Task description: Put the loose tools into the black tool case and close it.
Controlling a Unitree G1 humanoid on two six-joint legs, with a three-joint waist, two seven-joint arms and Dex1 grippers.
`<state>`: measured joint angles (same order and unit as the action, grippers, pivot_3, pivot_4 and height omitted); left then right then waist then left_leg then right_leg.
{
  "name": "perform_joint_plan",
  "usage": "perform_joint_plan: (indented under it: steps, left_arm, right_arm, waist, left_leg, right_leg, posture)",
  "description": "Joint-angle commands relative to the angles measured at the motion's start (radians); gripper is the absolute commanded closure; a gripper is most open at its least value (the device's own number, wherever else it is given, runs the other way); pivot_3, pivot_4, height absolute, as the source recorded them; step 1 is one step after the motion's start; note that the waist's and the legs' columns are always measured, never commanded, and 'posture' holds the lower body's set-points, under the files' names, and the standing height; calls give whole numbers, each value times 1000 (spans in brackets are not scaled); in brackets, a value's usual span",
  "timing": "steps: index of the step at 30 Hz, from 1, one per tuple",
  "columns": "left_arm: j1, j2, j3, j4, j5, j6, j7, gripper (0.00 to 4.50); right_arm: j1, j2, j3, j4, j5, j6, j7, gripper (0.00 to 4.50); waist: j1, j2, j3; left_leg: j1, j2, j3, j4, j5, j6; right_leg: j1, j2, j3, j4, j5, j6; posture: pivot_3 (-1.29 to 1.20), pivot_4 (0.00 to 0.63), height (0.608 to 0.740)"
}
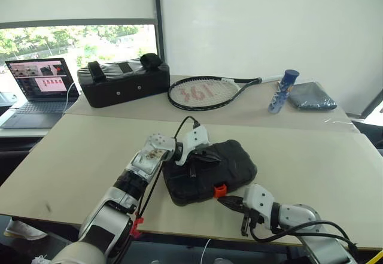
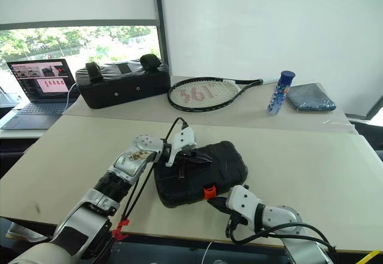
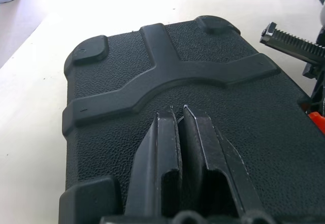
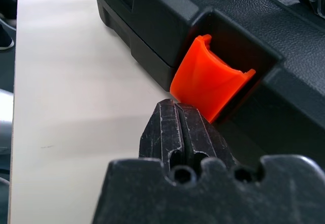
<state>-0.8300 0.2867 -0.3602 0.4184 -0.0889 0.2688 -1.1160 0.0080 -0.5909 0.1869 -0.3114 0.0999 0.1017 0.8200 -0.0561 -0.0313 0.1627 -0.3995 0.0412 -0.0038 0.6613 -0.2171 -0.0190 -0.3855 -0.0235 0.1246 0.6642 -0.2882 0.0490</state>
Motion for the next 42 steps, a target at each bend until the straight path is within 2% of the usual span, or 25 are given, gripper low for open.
perform_joint_plan:
  steps: [1, 10, 15, 17, 20, 22, 23, 24, 27, 30, 31, 32, 33, 34, 42]
  left_arm:
    - [77, 30, -72, 56, 73, 82, -2, 4142]
    - [115, 33, -65, 51, 70, 70, 20, 4142]
    - [143, 53, 110, -36, -81, -152, -42, 4142]
    - [154, 70, 179, -69, -141, -174, -60, 4142]
    - [207, 183, 312, -136, -245, -136, -112, 4142]
    - [270, 271, 382, -166, -275, -118, -120, 4186]
    - [318, 323, 410, -188, -295, -91, -140, 3627]
    - [367, 364, 433, -204, -297, -98, -150, 3465]
    - [540, 467, 537, -242, -313, -128, -166, 2367]
    - [683, 510, 620, -276, -332, -132, -152, 1313]
    - [724, 517, 640, -287, -328, -151, -147, 809]
    - [756, 521, 658, -290, -317, -184, -140, 539]
    - [780, 524, 674, -293, -313, -209, -139, 78]
    - [801, 524, 693, -297, -303, -233, -117, 6]
    - [926, 509, 744, -374, -280, -307, -34, 6]
  right_arm:
    - [-52, 23, -28, -25, 5, 2, -39, 4500]
    - [-110, 14, -68, -19, 43, 88, -18, 4500]
    - [10, -71, -150, -75, 152, 71, 94, 4500]
    - [64, -93, -204, -84, 196, 46, 123, 4500]
    - [176, -116, -367, -72, 310, -8, 194, 4500]
    - [250, -140, -468, -49, 362, -33, 254, 3915]
    - [283, -148, -517, -36, 382, -50, 277, 3718]
    - [311, -155, -554, -24, 387, -67, 293, 3377]
    - [371, -165, -674, 28, 384, -161, 338, 2340]
    - [391, -173, -753, 68, 396, -202, 368, 1370]
    - [394, -179, -769, 78, 404, -203, 378, 908]
    - [394, -184, -782, 89, 407, -209, 389, 620]
    - [388, -187, -792, 102, 407, -223, 396, 248]
    - [386, -189, -801, 109, 415, -216, 397, 93]
    - [346, -189, -768, 165, 396, -254, 416, 93]
  waist:
    - [-5, 0, -2]
    - [-14, -7, -10]
    - [-16, -6, -12]
    - [-14, -6, -11]
    - [-14, -6, -10]
    - [-15, -5, -10]
    - [-15, -5, -10]
    - [-14, -5, -9]
    - [-9, -4, -9]
    - [-1, -6, -7]
    - [1, -6, -7]
    - [5, -6, -7]
    - [8, -6, -7]
    - [11, -6, -7]
    - [14, -6, -7]
  left_leg:
    - [0, 0, 0, 0, 0, 0]
    - [3, 1, 0, 0, 0, 0]
    - [4, 1, 0, -1, 0, 0]
    - [4, 2, 0, -3, 0, 0]
    - [-2, 2, -1, -3, 0, 0]
    - [-3, 2, -1, -3, -1, 1]
    - [-4, 2, -1, -3, -1, 1]
    - [-4, 2, -1, -3, -1, 0]
    - [-3, 2, 0, -3, -2, 0]
    - [-3, 2, 0, -3, -2, 0]
    - [-3, 2, 0, -3, -2, -1]
    - [-3, 4, 1, -3, -2, -1]
    - [-3, 4, 1, -3, -2, -1]
    - [-3, 4, 1, -3, -2, -1]
    - [-4, 6, 4, -4, -2, -1]
  right_leg:
    - [0, 0, 0, 0, 0, 0]
    - [1, 2, 1, 0, 0, 0]
    - [2, 2, 3, 0, 0, 0]
    - [1, 2, 3, 0, -1, -2]
    - [-4, 3, 2, 0, 0, -4]
    - [-5, 3, 1, -1, 1, -6]
    - [-5, 2, 1, -1, 1, -7]
    - [-5, 2, 1, -2, 1, -7]
    - [-4, -1, 0, -3, 1, -6]
    - [-3, -2, -1, -4, 0, -5]
    - [-3, -2, -2, -4, 0, -5]
    - [-3, -3, -2, -4, -1, -5]
    - [-3, -3, -1, -5, -1, -5]
    - [-3, -3, -1, -5, -1, -5]
    - [-4, -3, -1, -7, -1, -7]
  posture:
    - [0, 150, 740]
    - [0, 150, 740]
    - [0, 150, 740]
    - [0, 150, 740]
    - [0, 150, 740]
    - [0, 150, 740]
    - [0, 150, 740]
    - [0, 150, 740]
    - [0, 150, 740]
    - [0, 150, 740]
    - [0, 150, 740]
    - [0, 150, 740]
    - [0, 150, 740]
    - [0, 150, 740]
    - [0, 150, 740]
